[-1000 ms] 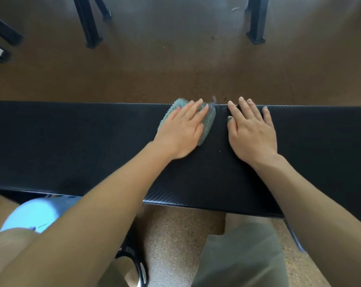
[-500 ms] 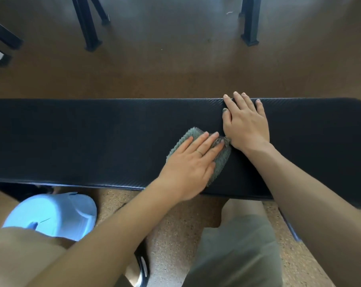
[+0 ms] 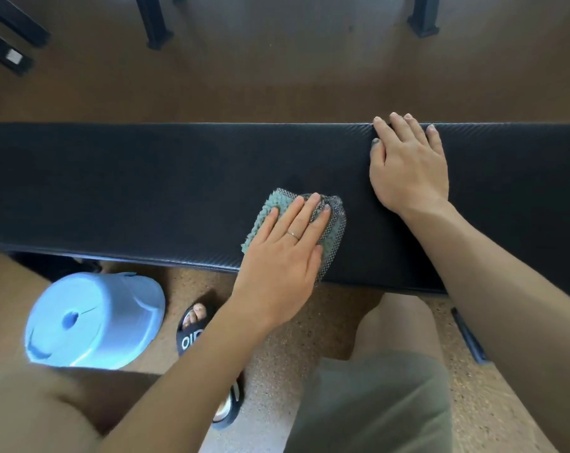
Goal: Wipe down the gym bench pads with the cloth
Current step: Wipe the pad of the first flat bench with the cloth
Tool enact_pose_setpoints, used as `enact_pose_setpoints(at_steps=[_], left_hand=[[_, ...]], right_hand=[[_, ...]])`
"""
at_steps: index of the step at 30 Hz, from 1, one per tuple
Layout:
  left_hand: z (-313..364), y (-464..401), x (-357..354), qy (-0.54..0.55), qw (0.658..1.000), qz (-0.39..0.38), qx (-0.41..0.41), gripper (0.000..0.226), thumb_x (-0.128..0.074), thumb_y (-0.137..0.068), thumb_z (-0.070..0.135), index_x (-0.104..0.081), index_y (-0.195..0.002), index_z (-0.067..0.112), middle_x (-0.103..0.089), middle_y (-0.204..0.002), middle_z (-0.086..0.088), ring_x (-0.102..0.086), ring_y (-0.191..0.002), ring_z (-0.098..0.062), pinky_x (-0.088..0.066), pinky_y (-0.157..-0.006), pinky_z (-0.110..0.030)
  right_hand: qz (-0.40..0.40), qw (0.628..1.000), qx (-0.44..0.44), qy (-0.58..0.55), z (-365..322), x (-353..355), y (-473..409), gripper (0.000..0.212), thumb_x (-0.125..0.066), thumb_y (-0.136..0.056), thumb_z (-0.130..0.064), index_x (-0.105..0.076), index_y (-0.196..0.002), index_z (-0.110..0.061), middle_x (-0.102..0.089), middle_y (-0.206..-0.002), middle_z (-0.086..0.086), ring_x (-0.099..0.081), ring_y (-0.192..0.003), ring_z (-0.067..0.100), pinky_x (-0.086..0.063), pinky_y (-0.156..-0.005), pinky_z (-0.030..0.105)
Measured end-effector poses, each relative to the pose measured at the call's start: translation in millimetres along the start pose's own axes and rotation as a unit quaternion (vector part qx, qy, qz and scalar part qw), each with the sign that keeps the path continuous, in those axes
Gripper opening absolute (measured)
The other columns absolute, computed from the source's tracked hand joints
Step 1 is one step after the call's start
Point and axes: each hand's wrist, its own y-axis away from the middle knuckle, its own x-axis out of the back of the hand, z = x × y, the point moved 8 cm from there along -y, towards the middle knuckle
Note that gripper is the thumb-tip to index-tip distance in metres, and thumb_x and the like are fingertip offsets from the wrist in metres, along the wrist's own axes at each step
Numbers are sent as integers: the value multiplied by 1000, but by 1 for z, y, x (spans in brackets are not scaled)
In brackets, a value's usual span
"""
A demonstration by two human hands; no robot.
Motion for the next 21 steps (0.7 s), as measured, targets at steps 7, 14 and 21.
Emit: enact_pose_setpoints(at_steps=[7, 14, 21], left_hand=[[-62, 42, -1, 17, 977, 70, 199, 58, -8, -107, 40, -17, -162, 27, -14, -170, 5, 0, -157, -10, -1, -129, -37], [45, 4, -9, 10, 995, 61, 73, 58, -16, -107, 35, -19, -162, 17, -9, -171, -1, -7, -158, -19, -12, -128, -47], [24, -23, -3, -19, 999, 12, -29, 57, -7, -108, 43, -3, -163, 28, 6, -170, 8, 7, -157, -11, 0, -129, -37]], right_hand=[[1, 1000, -2, 4, -1, 2, -1, 53, -22, -108, -36, -38, -158, -26, -33, -167, 3, -21, -157, 19, -9, -129, 45], [17, 1000, -1, 6, -1, 1, 1, 53, -23, -109, -36, -41, -157, -23, -38, -164, 4, -25, -156, 21, -12, -128, 46], [26, 999, -5, -19, 3, 7, 0, 51, -26, -109, -34, -47, -154, -22, -42, -162, 2, -28, -154, 18, -14, -128, 43]])
